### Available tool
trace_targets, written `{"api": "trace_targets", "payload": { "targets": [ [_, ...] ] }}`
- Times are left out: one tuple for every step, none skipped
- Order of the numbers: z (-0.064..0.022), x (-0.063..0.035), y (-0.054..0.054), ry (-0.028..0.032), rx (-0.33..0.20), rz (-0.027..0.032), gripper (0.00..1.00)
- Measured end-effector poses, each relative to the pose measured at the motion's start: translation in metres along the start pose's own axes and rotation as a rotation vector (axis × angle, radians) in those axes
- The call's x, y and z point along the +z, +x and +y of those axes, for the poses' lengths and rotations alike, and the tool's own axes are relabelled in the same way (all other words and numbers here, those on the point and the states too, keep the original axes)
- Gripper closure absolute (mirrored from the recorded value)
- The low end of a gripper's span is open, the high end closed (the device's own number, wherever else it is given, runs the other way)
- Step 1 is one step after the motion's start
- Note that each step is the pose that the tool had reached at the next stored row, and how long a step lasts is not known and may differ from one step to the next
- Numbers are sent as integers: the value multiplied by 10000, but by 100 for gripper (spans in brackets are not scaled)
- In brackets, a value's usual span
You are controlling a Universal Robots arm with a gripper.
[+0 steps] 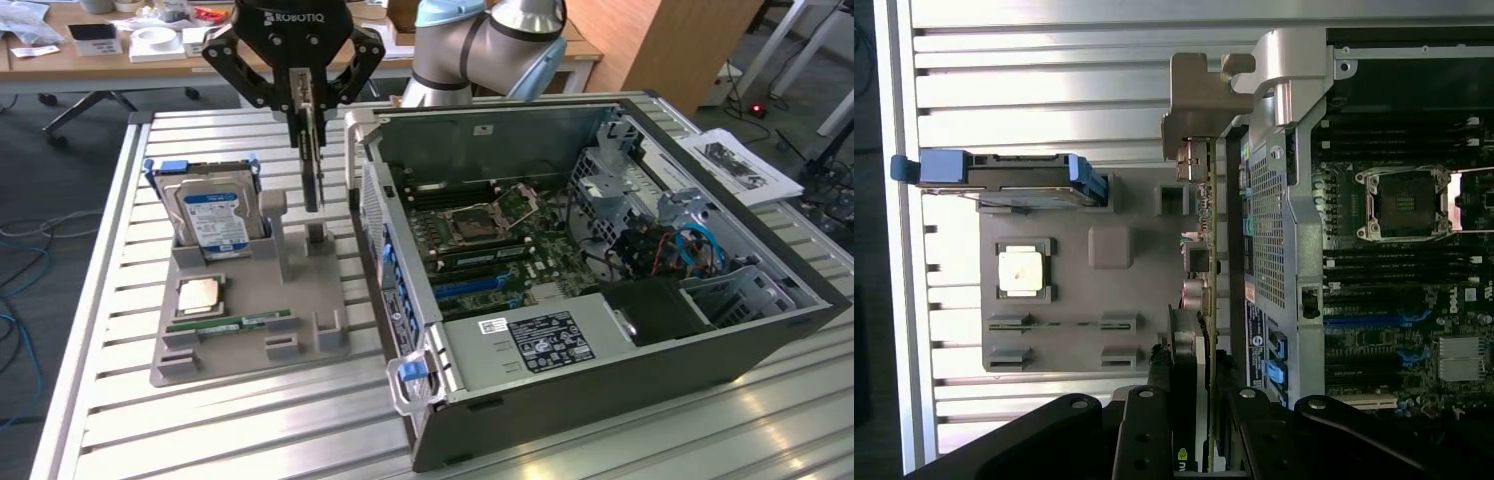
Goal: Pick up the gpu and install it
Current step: 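Pick up the gpu and move the gpu toward the slot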
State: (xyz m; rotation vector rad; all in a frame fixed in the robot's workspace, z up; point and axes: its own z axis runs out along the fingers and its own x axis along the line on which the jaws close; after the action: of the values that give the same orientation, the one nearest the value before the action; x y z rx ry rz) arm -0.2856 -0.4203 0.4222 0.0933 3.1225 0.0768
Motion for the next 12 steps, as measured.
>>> {"api": "trace_targets", "payload": {
  "targets": [
    [0, 0, 0, -1, 0, 0, 73],
    [0, -1, -2, 1, 0, 1, 73],
    [0, -1, -6, 1, -1, 1, 73],
    [1, -1, -12, 1, -2, 2, 73],
    [1, 0, -19, 0, -2, 0, 73],
    [2, 1, -26, 0, -1, 0, 73],
    [2, 0, -35, 0, 0, 1, 73],
    [3, 1, -45, 0, 0, 0, 73],
    [3, 1, -57, 0, -1, 0, 73],
    [4, 1, -69, 0, 0, 0, 73],
    [5, 2, -84, 0, 0, 0, 73],
    [6, 2, -100, -1, 0, -1, 73]
  ]
}}
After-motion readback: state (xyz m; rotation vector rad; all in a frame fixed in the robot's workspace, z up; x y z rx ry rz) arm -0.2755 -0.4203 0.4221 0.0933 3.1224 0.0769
